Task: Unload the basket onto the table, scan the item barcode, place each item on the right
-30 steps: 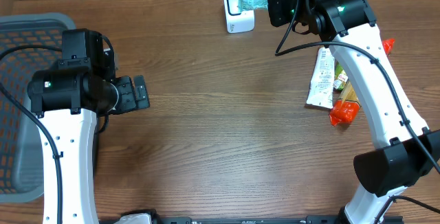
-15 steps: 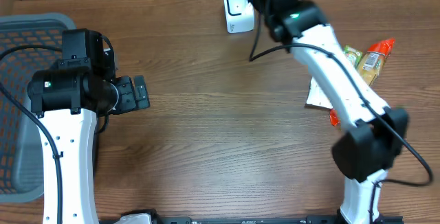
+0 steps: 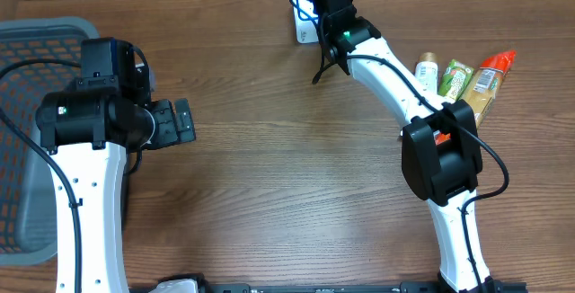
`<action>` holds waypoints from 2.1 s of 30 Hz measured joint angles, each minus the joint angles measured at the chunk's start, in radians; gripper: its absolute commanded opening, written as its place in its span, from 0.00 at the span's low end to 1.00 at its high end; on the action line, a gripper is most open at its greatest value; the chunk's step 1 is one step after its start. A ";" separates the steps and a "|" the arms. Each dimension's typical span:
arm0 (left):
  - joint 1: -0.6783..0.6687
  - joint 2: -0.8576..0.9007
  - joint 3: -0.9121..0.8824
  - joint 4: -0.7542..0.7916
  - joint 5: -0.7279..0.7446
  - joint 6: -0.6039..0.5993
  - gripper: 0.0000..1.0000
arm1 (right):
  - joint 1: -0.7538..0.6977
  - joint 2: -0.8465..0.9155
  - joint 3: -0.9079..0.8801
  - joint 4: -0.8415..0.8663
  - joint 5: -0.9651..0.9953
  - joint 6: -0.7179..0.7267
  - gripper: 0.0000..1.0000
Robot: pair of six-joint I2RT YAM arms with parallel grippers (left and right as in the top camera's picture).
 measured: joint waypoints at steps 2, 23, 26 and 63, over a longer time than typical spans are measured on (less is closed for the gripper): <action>0.000 0.000 0.000 0.000 0.000 0.000 1.00 | 0.000 0.000 0.000 0.000 0.007 -0.019 0.04; 0.000 0.000 0.000 0.000 0.000 0.000 1.00 | 0.016 0.000 -0.005 -0.048 0.001 -0.065 0.04; 0.000 0.000 0.000 0.000 0.000 0.000 1.00 | 0.016 0.000 -0.005 -0.048 0.001 -0.065 0.04; 0.000 0.000 0.000 0.000 0.000 0.000 0.99 | -0.247 -0.668 0.005 -1.128 -0.634 1.442 0.04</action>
